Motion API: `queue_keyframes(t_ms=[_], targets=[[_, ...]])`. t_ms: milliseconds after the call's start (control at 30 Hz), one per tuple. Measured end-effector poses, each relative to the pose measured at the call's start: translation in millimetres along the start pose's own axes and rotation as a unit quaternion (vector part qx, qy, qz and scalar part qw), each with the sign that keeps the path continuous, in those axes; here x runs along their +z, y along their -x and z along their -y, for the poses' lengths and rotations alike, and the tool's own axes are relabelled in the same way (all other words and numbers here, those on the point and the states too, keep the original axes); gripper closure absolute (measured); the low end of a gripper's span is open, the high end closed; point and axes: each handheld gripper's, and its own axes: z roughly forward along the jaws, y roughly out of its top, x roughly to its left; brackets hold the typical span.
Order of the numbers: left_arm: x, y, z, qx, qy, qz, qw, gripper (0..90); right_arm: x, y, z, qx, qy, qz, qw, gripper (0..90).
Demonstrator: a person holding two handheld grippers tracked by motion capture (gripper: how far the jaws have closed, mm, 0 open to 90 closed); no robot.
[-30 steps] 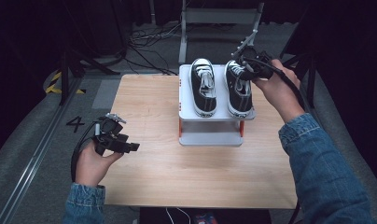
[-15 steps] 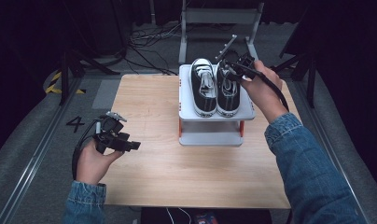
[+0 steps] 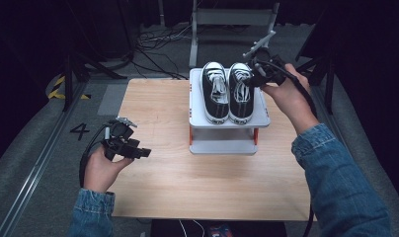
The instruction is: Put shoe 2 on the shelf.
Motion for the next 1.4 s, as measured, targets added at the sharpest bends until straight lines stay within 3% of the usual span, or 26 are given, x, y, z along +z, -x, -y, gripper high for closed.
queue_keyframes(t_ms=[67,167,333,367,400,433,533,567,600,767,800,900,967,1033,1133,1300,1333,1400], targets=[[1.1,-0.1,0.0,0.003,-0.006,0.003,1.0000,37.8,-9.7,3.5,8.0,0.012,0.011,-0.025,0.9996,54.8],[1.5,0.0,0.8,0.000,-0.005,0.000,1.0000,37.9,-22.3,6.4,21.6,0.021,0.013,-0.033,0.9991,53.2],[0.8,0.4,2.5,-0.005,-0.005,-0.001,1.0000,37.8,-41.6,10.5,60.1,0.040,0.036,-0.051,0.9973,48.1],[1.0,0.6,2.7,-0.004,-0.005,-0.003,1.0000,37.8,-41.6,10.5,60.1,0.040,0.036,-0.051,0.9973,48.1],[0.4,3.4,2.2,0.004,0.003,-0.017,0.9998,38.4,-46.5,11.6,78.1,0.050,0.036,-0.058,0.9964,47.3],[0.4,3.4,2.2,0.004,0.003,-0.017,0.9998,38.5,-46.5,11.6,78.1,0.050,0.036,-0.058,0.9964,47.3],[-1.2,9.0,0.5,0.026,0.011,-0.015,0.9995,38.3,-52.5,10.8,109.0,0.060,0.034,-0.068,0.9953,45.7],[-1.3,10.3,-0.2,0.031,0.010,-0.013,0.9994,38.3,-52.5,10.8,109.0,0.060,0.034,-0.068,0.9953,45.7],[-0.7,12.6,-0.8,0.026,0.008,-0.009,0.9996,37.9,-53.8,10.4,123.3,0.068,0.034,-0.070,0.9947,44.8],[1.6,12.4,-0.8,0.028,0.002,-0.010,0.9996,37.8,-52.0,8.6,150.4,0.084,0.029,-0.070,0.9935,44.1],[1.9,12.3,-1.1,0.029,0.004,-0.009,0.9995,37.9,-48.4,7.1,167.6,0.093,0.022,-0.074,0.9927,44.0],[2.0,12.8,-1.9,0.029,0.006,-0.003,0.9996,37.8,-45.4,6.5,183.0,0.100,0.015,-0.072,0.9922,43.8],[2.2,13.5,-3.2,0.034,0.008,-0.005,0.9994,37.9,-39.3,7.7,204.9,0.120,0.009,-0.073,0.9901,43.2],[2.8,14.4,-3.7,0.033,0.010,-0.006,0.9994,37.9,-35.6,8.4,216.5,0.130,0.010,-0.076,0.9886,42.9],[4.4,14.1,-5.0,0.035,0.005,-0.002,0.9994,37.8,-29.5,6.9,232.6,0.143,0.015,-0.100,0.9846,41.6],[6.3,14.0,-5.3,0.033,0.001,-0.002,0.9994,36.8,-16.9,1.5,251.8,0.154,0.010,-0.099,0.9830,40.3],[6.9,14.2,-5.0,0.032,0.002,-0.003,0.9995,36.7,-13.6,0.8,256.3,0.162,0.009,-0.100,0.9816,40.3],[7.4,13.4,-4.8,0.031,-0.002,0.001,0.9995,36.5,-7.6,0.8,265.7,0.188,0.012,-0.121,0.9747,40.3]])
